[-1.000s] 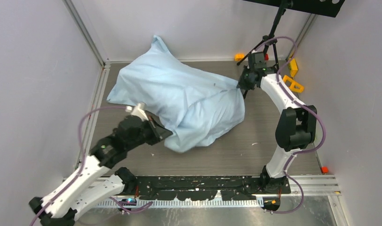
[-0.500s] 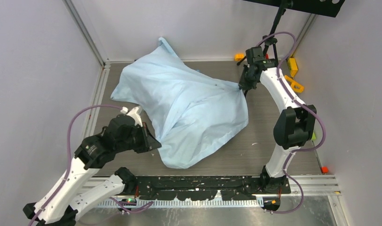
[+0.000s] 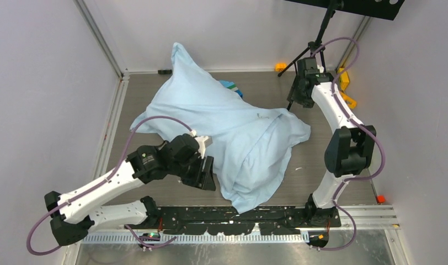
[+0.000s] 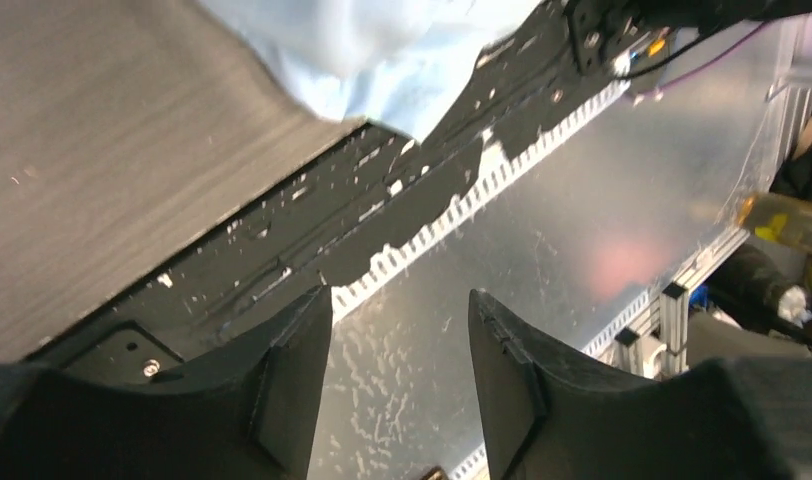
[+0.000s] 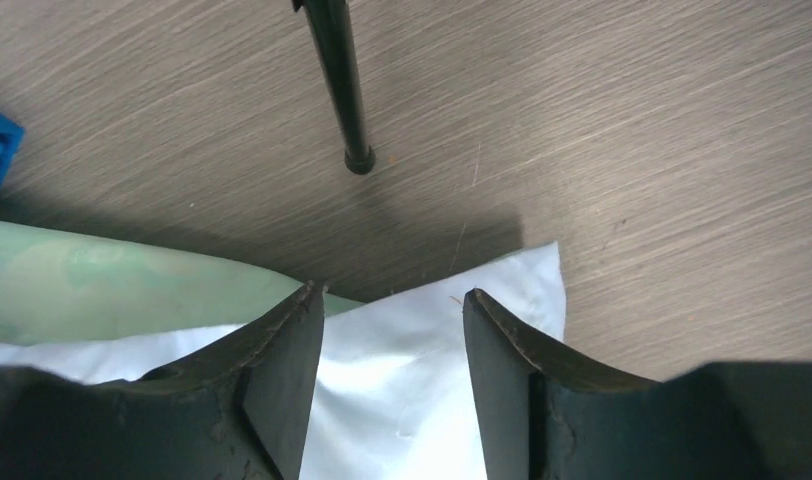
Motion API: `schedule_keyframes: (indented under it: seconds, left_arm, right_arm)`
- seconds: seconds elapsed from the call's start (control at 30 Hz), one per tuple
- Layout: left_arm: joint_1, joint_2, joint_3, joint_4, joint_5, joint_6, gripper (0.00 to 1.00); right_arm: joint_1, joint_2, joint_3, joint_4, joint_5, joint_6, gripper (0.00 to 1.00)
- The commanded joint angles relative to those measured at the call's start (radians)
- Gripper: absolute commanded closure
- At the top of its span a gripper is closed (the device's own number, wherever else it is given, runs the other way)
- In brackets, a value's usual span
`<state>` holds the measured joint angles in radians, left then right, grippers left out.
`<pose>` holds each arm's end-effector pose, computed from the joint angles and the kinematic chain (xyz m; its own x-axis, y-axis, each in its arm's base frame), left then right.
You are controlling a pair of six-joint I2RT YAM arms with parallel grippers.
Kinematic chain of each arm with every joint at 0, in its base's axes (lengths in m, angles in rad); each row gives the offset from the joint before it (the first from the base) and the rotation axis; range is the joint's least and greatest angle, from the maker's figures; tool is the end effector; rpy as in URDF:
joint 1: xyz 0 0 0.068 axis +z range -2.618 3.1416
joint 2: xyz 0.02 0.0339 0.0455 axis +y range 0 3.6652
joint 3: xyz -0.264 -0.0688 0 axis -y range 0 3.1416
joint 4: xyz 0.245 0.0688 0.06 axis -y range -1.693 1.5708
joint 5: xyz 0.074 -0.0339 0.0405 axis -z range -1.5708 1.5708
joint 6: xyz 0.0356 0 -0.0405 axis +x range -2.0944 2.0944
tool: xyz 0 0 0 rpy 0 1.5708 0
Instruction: Put the pillow into the pillowcase
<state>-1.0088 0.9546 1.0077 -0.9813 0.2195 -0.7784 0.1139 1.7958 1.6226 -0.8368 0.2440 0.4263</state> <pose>0.0862 -0.1514 0.3148 -0.9325 0.1947 -0.3043 0.3380 0.7673 -0.5449 0.3868 0.0356 0.2958 -0.7589 0.3171 -0.5689 0.3637 0.9309 0.0337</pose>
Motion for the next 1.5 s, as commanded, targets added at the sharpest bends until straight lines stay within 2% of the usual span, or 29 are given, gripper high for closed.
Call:
schedule_keyframes:
  seconds: [0.0, 0.1, 0.33, 0.53, 0.7, 0.93, 1.13, 1.33, 1.47]
  left_arm:
    - [-0.004, 0.070, 0.178, 0.063, -0.116, 0.078, 0.45]
    - [-0.008, 0.182, 0.258, 0.093, -0.149, 0.126, 0.44]
    - [-0.087, 0.457, 0.447, 0.143, -0.352, 0.228, 0.43]
    - [-0.144, 0.614, 0.553, 0.131, -0.534, 0.263, 0.44]
    - [-0.155, 0.675, 0.578, 0.127, -0.574, 0.275, 0.47]
    - [-0.159, 0.679, 0.580, 0.112, -0.687, 0.302, 0.61]
    - [-0.159, 0.700, 0.598, 0.121, -0.641, 0.330, 0.74]
    - [-0.159, 0.682, 0.633, 0.110, -0.586, 0.323, 0.97]
    - [-0.159, 0.644, 0.644, 0.088, -0.561, 0.295, 1.00]
  right_arm:
    - [0.011, -0.216, -0.035, 0.025, 0.006, 0.037, 0.41]
    - [0.016, -0.355, -0.147, 0.062, -0.058, 0.094, 0.41]
    - [0.079, -0.663, -0.412, 0.117, -0.139, 0.199, 0.43]
    - [0.164, -0.832, -0.560, 0.132, -0.183, 0.287, 0.49]
    - [0.244, -0.891, -0.630, 0.130, -0.173, 0.325, 0.51]
    - [0.317, -0.924, -0.680, 0.144, -0.206, 0.351, 0.56]
    - [0.407, -0.935, -0.697, 0.149, -0.188, 0.377, 0.57]
    - [0.503, -0.919, -0.717, 0.210, -0.201, 0.425, 0.57]
    - [0.599, -0.912, -0.739, 0.267, -0.177, 0.450, 0.51]
